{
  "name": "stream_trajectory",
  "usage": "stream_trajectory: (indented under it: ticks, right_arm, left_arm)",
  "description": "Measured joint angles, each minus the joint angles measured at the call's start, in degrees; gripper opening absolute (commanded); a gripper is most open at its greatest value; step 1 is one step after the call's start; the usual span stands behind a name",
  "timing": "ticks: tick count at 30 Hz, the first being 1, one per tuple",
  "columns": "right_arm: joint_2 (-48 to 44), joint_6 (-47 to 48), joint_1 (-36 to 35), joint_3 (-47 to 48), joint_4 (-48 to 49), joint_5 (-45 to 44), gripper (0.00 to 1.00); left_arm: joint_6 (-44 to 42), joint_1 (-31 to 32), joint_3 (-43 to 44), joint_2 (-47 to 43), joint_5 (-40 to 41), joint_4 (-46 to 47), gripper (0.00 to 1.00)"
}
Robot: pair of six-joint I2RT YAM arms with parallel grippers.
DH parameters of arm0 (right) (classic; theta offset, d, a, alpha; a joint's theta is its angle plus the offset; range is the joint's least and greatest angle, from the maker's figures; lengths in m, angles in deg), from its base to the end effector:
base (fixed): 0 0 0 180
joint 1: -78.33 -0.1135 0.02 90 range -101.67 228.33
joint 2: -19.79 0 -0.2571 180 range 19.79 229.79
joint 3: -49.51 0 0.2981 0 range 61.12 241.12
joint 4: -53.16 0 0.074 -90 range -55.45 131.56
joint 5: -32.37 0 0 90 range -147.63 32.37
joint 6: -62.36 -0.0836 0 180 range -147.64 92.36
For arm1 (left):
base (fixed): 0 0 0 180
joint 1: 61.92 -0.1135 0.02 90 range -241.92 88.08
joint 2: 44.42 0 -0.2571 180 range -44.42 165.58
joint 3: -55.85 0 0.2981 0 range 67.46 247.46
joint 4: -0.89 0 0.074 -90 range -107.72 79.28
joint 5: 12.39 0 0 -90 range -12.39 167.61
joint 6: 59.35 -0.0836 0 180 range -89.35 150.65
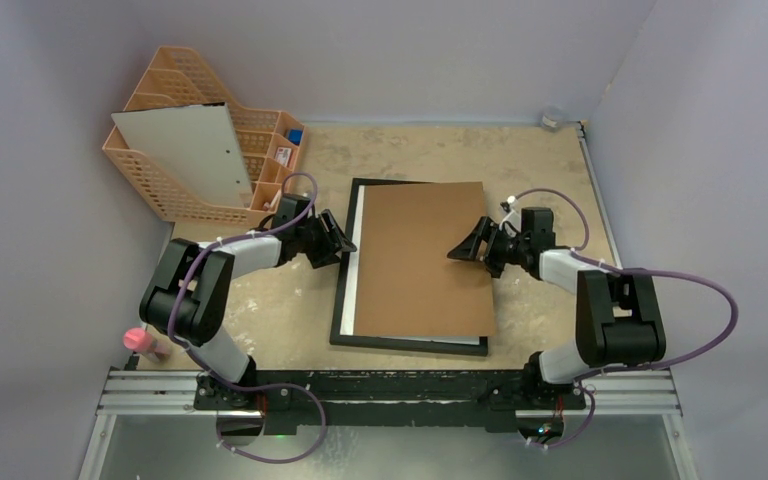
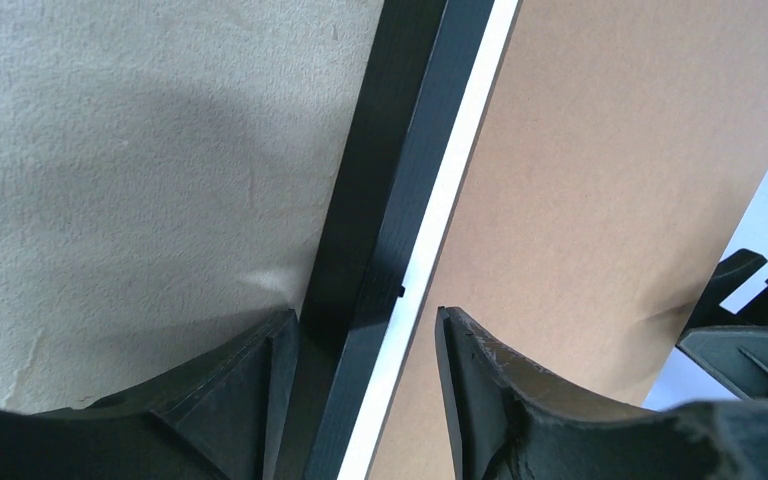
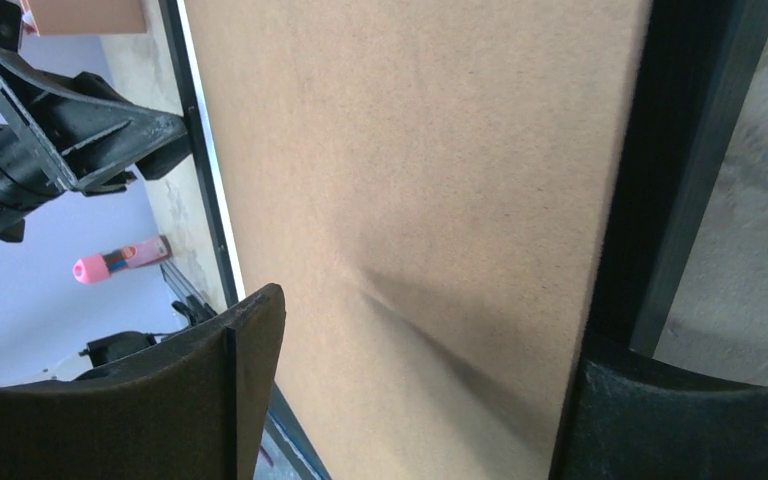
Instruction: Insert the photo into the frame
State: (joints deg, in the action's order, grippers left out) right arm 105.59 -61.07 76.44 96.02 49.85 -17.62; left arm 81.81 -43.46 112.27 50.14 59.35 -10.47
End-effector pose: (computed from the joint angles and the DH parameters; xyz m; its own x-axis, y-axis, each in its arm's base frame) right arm 0.3315 0.0647 0.0877 -0.8391 0.3945 -0.3746 -0.0431 0.6381 0.7687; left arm 0.3470 -0.1434 0.0690 -0.8369 -0.5004 -0.2217 -0.2522 0.7121 -0.6553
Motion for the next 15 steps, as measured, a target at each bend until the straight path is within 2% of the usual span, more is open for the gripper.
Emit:
stream_trajectory:
  ticks: [4,9,15]
  right_arm:
    - [-2.7,0.1,-0.4,0.0,-3.9,-1.6,0.86]
    - [-4.8,0.9,-0.9,1.0,-9.4,-5.1,0.87]
    - [-4.8,1.3,-2.6,2.6,-12.5,-8.3,0.82]
  left_arm:
    - [-0.2,0.0,0.2,0.0,0.1,-0.1,0.56]
    - [-1.1,0.0,0.8,0.2,0.1,-1.0,0.57]
    - [-1.5,0.0,1.1,0.3,0.1,-1.7,0.57]
